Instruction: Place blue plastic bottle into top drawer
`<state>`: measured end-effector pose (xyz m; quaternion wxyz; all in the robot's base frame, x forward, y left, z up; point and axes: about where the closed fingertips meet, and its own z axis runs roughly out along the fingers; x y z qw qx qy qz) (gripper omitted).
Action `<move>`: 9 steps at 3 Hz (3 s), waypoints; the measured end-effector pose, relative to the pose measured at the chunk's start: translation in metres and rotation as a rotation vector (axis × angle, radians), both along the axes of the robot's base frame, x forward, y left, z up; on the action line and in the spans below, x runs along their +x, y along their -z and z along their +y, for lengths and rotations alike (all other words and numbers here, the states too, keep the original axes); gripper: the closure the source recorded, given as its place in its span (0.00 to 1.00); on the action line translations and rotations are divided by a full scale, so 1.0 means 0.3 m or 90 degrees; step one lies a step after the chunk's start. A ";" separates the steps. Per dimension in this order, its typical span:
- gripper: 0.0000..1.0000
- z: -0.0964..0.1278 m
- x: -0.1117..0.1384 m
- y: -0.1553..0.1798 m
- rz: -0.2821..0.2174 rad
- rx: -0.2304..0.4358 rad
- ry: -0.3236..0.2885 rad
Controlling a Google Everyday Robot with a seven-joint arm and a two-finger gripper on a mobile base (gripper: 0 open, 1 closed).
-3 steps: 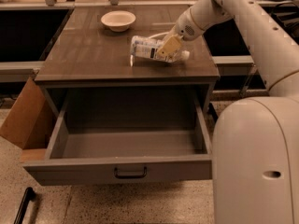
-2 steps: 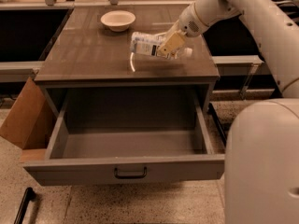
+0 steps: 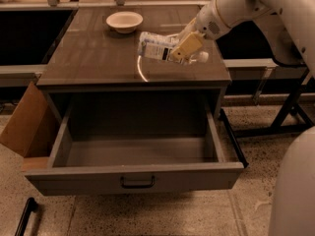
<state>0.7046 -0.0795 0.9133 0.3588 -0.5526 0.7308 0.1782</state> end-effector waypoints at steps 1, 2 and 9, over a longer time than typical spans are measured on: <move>1.00 0.000 0.000 0.000 0.000 0.000 0.000; 1.00 0.017 -0.041 0.013 -0.003 -0.005 -0.009; 1.00 0.258 -0.412 0.485 0.071 -0.074 -0.050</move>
Offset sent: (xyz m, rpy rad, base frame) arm -0.0362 0.0087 -0.0071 -0.0194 -0.0229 0.0265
